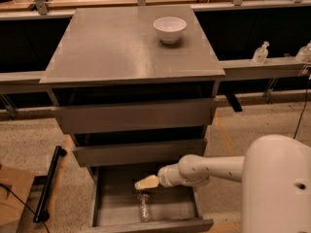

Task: Pick water bottle from bottom drawer and place on counter

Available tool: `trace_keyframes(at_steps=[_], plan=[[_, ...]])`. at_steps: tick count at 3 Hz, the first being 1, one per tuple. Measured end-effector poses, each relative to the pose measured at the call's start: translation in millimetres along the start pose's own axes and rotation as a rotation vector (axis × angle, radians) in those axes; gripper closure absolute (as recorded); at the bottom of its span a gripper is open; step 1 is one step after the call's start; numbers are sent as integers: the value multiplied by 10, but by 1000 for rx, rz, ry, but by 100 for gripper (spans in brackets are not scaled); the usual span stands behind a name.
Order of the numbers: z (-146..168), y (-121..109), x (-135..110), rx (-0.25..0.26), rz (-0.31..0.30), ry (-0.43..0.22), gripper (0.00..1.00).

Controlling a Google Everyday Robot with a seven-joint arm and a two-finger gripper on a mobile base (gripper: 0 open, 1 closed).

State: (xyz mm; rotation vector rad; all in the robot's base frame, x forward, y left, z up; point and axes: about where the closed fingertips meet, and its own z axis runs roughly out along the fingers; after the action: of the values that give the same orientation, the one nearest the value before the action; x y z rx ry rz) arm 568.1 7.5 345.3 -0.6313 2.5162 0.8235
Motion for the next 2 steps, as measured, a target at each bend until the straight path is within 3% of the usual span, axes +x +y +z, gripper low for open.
trace_keyframes(at_steps=[1, 2], plan=[[313, -219, 134, -20, 107, 31, 0], [350, -236, 136, -19, 115, 35, 0]])
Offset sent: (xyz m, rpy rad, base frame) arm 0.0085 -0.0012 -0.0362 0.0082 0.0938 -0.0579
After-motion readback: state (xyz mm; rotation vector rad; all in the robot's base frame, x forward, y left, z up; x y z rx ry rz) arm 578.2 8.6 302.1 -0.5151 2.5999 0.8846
